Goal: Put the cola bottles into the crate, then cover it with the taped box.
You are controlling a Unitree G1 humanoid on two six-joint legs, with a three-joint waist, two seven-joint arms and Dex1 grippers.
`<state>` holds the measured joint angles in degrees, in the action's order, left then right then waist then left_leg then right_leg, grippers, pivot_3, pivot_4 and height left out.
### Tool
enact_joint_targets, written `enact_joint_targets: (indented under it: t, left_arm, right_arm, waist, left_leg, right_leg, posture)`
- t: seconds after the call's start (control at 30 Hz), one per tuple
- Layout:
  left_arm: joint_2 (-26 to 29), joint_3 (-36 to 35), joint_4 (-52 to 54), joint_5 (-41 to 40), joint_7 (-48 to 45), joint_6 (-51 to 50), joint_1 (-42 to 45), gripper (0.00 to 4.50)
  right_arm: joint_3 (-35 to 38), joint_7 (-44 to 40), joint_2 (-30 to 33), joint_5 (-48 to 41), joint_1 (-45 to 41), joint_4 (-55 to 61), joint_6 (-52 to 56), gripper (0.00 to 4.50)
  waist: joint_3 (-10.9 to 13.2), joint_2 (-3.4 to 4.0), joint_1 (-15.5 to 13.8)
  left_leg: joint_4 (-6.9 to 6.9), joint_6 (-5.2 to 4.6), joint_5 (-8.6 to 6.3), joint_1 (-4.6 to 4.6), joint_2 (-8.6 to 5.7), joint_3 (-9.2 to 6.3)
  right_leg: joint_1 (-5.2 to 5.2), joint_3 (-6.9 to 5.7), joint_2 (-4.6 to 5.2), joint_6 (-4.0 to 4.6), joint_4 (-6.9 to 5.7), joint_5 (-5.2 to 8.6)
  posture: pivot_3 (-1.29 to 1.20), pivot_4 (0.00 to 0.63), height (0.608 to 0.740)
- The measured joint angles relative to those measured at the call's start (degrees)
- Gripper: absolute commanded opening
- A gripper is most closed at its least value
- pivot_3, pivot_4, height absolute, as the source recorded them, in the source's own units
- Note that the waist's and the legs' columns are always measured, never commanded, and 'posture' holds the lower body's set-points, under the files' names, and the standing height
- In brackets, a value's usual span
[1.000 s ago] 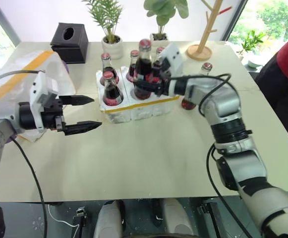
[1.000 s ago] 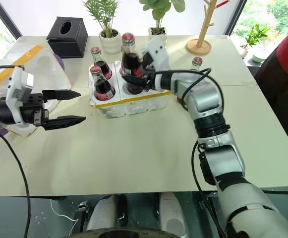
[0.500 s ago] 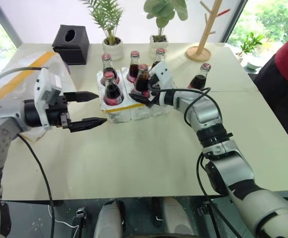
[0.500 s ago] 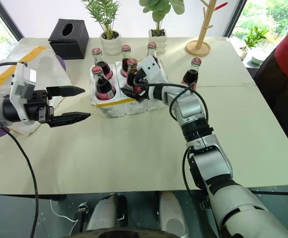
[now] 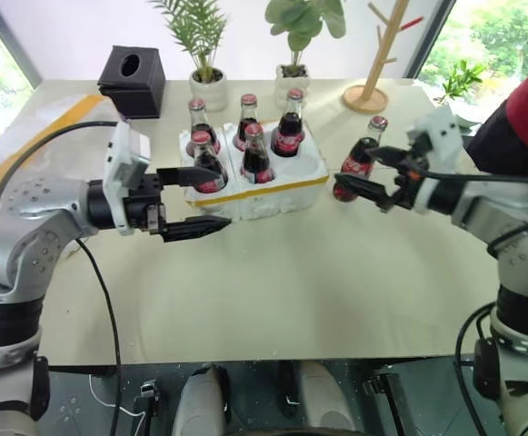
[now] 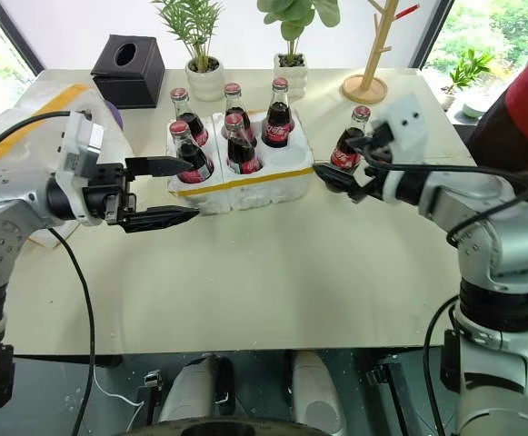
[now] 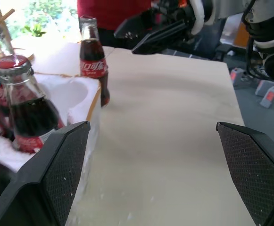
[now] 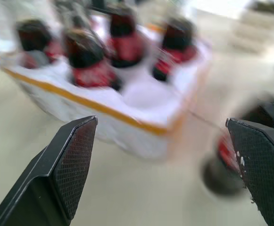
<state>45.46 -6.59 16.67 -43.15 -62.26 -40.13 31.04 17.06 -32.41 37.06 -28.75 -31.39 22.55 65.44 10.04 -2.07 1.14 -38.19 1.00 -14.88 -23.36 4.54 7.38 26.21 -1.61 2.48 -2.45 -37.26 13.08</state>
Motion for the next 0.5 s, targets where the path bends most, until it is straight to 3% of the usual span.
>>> enact_joint_targets:
  t: [0.23,0.5]
  left_arm:
    - [-1.28,1.83,-0.91,0.31,0.02,0.55,2.11,4.5]
    - [-1.82,3.24,-1.82,1.04,-0.03,0.62,3.89,4.5]
  right_arm:
    - [-1.63,7.63,-4.94,4.99,0.56,-8.26,-8.26,4.46]
    - [-7.84,7.54,-9.22,10.06,-4.11,-27.9,-22.59,4.46]
  waist:
    - [0.0,0.0,-0.15]
    - [0.0,0.01,-0.14]
  left_leg:
    - [0.0,0.0,0.0,-0.05,-0.01,-0.01]
    - [0.0,-0.01,0.0,-0.06,-0.02,-0.02]
  right_leg:
    - [0.03,0.04,-0.03,-0.01,0.02,0.0]
    - [0.03,0.04,-0.03,-0.01,0.03,0.0]
  posture:
    - [0.0,0.15,0.74]
    - [0.0,0.15,0.74]
